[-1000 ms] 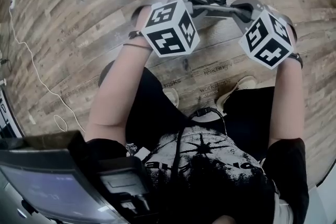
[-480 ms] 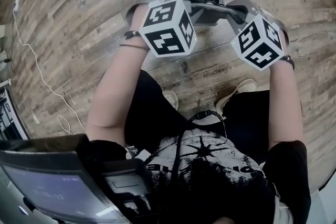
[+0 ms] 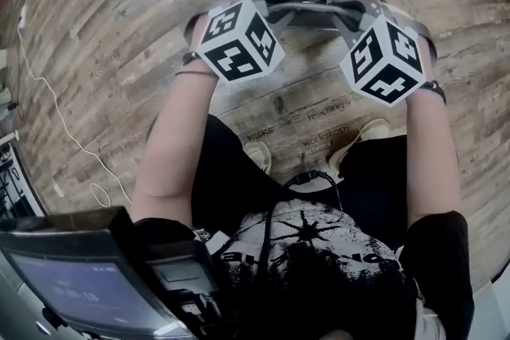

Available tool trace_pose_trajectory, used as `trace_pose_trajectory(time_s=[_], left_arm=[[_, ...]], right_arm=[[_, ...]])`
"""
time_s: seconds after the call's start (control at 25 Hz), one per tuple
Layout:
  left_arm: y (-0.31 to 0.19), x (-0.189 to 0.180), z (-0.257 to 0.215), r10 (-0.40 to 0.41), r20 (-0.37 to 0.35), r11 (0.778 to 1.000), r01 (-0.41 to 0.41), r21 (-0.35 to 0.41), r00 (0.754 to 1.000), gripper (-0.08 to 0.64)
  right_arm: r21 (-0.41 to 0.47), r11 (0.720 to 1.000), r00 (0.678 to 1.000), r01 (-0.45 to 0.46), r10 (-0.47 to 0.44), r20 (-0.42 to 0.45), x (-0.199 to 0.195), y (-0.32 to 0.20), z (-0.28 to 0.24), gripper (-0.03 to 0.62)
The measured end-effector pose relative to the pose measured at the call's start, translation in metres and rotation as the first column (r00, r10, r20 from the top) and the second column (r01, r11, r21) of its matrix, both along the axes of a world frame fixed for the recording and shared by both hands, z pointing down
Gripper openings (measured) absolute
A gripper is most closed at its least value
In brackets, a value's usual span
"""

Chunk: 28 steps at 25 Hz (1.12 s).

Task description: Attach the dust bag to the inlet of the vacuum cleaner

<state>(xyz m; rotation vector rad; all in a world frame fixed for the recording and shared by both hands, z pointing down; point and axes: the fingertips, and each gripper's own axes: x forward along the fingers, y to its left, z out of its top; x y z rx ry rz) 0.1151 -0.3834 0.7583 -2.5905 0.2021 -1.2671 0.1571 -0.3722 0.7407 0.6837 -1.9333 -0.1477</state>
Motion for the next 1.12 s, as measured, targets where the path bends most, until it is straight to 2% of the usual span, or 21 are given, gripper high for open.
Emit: trace_pose_trajectory(time_s=[0.2, 0.4, 0.64, 0.88, 1.0, 1.12], left_arm=[[0.000, 0.002, 0.012, -0.014, 0.004, 1.000, 0.014, -0.001, 1.000, 0.037], [-0.004, 0.012, -0.005, 0.005, 0.015, 1.000, -0.005, 0.004, 1.000, 0.040], [-0.004, 0.027, -0.018, 0.038, 0.012, 0.999, -0.038, 0.017, 0.999, 0.040], [-0.008, 0.017, -0.013, -0.036, -0.087, 0.998, 0.031, -0.063, 0.996, 0.041], [-0.010, 0.011, -0.003, -0.059, -0.091, 0.996, 0.052, -0.078, 0.994, 0.041], [-0.013, 0.006, 0.007, -0.086, -0.076, 0.993, 0.079, -0.089, 0.993, 0.043]], right_arm=[[0.019, 1.000, 1.000, 0.001, -0.001, -0.014, 0.000, -0.004, -0.006, 0.025], [-0.030, 0.997, 0.997, -0.064, 0.066, 0.044, 0.017, -0.011, 0.005, 0.026], [-0.085, 0.991, 0.992, -0.106, 0.111, 0.063, 0.029, -0.018, 0.026, 0.021], [-0.078, 0.996, 0.998, -0.042, 0.046, 0.050, 0.021, -0.019, 0.017, 0.021], [-0.069, 0.997, 0.996, -0.016, 0.021, 0.084, 0.015, -0.018, 0.004, 0.021], [-0.039, 0.999, 0.997, 0.018, -0.015, 0.070, 0.007, -0.018, -0.006, 0.023]])
